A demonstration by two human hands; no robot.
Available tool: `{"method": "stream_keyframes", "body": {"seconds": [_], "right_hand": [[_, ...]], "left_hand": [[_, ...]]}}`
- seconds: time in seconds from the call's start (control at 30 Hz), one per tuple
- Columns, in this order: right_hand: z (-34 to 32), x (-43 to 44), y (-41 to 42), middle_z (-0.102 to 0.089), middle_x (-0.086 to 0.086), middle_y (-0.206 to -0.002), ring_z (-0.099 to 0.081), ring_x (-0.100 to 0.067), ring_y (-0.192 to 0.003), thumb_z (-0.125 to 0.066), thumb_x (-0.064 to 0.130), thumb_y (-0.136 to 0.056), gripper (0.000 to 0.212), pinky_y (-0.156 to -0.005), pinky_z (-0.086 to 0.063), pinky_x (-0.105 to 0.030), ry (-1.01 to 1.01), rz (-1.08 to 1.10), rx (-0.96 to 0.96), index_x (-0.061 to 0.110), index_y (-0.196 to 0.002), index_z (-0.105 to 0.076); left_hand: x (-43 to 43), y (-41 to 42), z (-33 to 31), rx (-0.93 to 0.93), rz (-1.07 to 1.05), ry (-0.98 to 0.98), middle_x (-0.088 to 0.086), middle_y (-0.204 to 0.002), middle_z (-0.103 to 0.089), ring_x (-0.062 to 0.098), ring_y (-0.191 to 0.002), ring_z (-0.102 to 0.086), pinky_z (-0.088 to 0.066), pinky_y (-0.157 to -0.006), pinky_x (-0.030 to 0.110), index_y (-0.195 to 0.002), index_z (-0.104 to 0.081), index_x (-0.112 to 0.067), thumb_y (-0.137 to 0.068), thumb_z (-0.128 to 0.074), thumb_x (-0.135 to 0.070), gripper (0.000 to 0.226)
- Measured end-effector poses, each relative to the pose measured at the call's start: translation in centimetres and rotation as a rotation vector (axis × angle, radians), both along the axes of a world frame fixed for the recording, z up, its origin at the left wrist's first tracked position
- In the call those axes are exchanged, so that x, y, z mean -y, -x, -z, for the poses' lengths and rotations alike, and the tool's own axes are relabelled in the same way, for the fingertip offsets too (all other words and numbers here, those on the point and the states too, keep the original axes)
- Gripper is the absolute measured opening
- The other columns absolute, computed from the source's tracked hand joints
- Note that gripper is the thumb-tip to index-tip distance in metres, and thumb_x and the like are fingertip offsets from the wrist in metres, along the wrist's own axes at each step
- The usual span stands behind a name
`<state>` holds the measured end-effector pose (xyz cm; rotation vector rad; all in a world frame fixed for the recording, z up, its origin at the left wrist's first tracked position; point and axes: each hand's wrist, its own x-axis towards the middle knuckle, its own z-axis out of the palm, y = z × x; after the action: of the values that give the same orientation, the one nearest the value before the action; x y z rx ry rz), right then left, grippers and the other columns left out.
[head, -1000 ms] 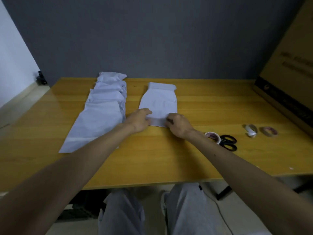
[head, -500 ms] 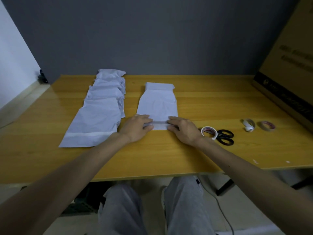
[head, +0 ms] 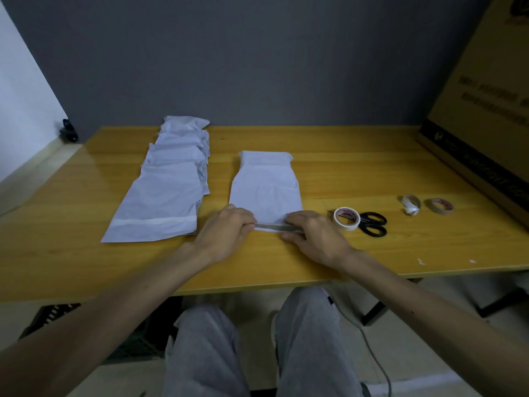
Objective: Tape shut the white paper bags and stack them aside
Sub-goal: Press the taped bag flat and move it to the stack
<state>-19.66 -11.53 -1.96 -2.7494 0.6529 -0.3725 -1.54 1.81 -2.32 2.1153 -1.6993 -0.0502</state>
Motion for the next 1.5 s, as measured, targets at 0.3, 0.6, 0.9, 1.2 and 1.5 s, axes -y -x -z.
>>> {"method": "stream_keyframes", "body": {"seconds": [0.3, 0.6, 0.9, 1.2, 1.5], "right_hand": [[-0.2, -1.5, -0.3, -0.060, -0.009, -0.120, -0.053, -0.027, -0.109, -0.058, 0.032, -0.093, 0.049, -0.092, -0.042, -0.037, 0.154, -0.202, -0.045, 0.014, -0.137, -0.046], [-1.1, -1.3, 0.3, -0.064, -0.005, -0.112, -0.059, -0.025, -0.098, -0.052, 0.008, -0.085, 0.043, -0.081, -0.049, -0.039, 0.052, -0.231, 0.005, 0.017, -0.127, -0.056], [-2.3, 1.0, -1.0, -0.067, -0.001, -0.108, -0.060, -0.014, -0.095, -0.065, 0.029, -0.090, 0.031, -0.080, -0.045, -0.022, -0.145, -0.127, -0.111, 0.014, -0.117, -0.065], [-0.5, 0.6, -0.6, -0.062, -0.006, -0.114, -0.053, -0.022, -0.108, -0.065, 0.013, -0.083, 0.033, -0.095, -0.041, -0.030, -0.013, -0.124, -0.047, 0.014, -0.116, -0.066], [0.2, -0.9, -1.3, -0.035, -0.005, -0.151, -0.028, -0.019, -0.140, -0.054, 0.032, -0.096, 0.051, -0.114, -0.018, -0.024, -0.040, -0.177, -0.030, 0.016, -0.143, -0.043]], "left_hand": [[-0.4, 1.6, -1.6, -0.226, -0.014, -0.095, 0.001, -0.092, -0.071, 0.017, -0.089, -0.061, -0.051, -0.081, 0.036, -0.097, -0.073, -0.016, -0.098, -0.054, -0.021, 0.020], [-1.3, 2.0, -2.6, -0.463, 0.036, -0.164, -0.007, -0.100, -0.068, 0.001, -0.091, -0.063, -0.053, -0.085, 0.023, -0.119, -0.061, -0.022, -0.082, -0.069, -0.048, 0.046], [-1.1, 1.4, -2.3, -0.396, -0.079, -0.078, -0.001, -0.107, -0.065, 0.010, -0.098, -0.058, -0.047, -0.083, 0.021, -0.119, -0.063, -0.015, -0.086, -0.070, -0.012, 0.034], [-1.2, 1.1, -0.8, -0.182, 0.019, -0.037, -0.003, -0.124, -0.055, 0.011, -0.120, -0.045, -0.031, -0.101, 0.018, -0.122, -0.062, -0.015, -0.089, -0.066, -0.014, 0.033], [-0.8, 1.9, 0.9, 0.085, 0.081, -0.402, -0.008, -0.160, 0.013, 0.005, -0.145, 0.017, 0.007, -0.119, 0.029, -0.154, -0.001, -0.025, -0.102, -0.015, -0.048, 0.058]]}}
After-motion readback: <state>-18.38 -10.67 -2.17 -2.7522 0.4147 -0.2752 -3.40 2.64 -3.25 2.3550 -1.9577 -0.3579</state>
